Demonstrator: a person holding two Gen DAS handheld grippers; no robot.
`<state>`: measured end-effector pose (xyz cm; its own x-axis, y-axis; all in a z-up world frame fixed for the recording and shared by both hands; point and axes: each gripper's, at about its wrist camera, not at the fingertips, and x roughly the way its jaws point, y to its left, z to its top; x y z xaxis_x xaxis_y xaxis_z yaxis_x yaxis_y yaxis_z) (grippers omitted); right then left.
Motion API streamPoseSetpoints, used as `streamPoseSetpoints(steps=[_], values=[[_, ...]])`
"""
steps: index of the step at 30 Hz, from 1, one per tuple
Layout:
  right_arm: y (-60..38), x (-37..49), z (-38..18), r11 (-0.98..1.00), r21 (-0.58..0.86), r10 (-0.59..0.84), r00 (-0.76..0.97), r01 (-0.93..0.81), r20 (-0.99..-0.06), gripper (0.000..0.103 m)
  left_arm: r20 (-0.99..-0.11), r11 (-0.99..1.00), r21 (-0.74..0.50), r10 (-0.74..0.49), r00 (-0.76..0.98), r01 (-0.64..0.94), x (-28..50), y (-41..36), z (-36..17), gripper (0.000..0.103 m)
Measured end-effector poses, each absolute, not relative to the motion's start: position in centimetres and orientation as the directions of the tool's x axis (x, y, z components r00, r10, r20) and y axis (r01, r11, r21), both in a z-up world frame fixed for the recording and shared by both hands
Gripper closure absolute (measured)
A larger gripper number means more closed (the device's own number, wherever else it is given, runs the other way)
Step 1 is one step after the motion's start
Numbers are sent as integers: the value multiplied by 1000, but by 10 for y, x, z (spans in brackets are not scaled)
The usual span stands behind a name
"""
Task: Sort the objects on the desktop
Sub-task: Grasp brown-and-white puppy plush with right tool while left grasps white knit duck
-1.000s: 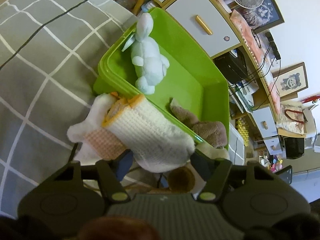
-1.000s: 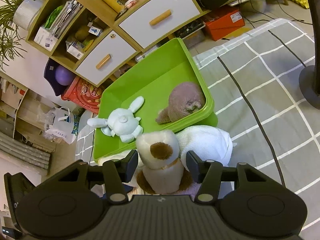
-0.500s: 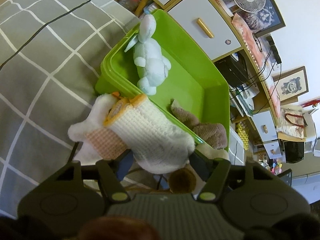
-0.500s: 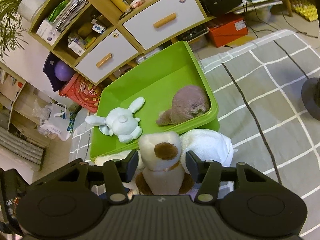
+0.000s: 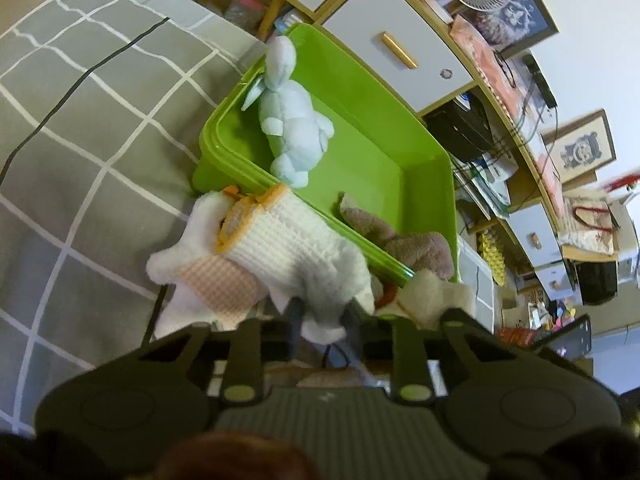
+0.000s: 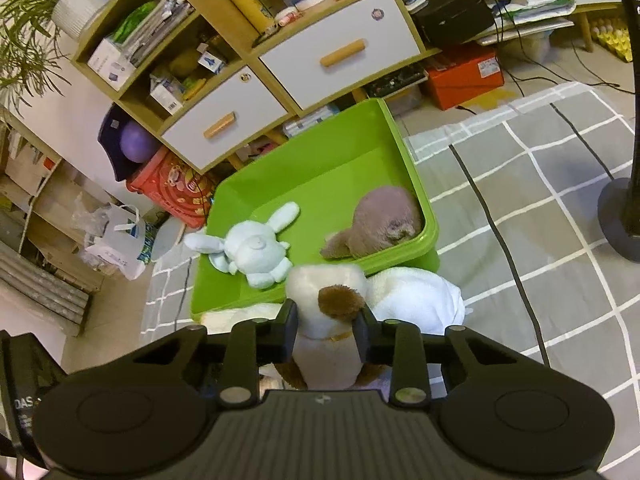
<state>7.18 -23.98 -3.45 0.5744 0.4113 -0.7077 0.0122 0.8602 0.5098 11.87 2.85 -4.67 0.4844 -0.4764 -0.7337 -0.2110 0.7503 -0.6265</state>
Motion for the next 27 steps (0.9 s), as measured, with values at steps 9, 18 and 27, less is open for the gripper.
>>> streamPoseSetpoints(steps=[9,18,27], values=[[-253,65,-19,841,540,421,601,21,-680,72,-734,769,-613,-469,492,-181,116,30,-41,84],[-255,67,-20,838,544,419,597,34,-684,72,-739,756,-609,-429,520,-242,123,30,-46,48],[-256,66,-23,840,541,416,594,39,-689,72,-736,744,-617,-431,521,-256,119,29,-49,72]])
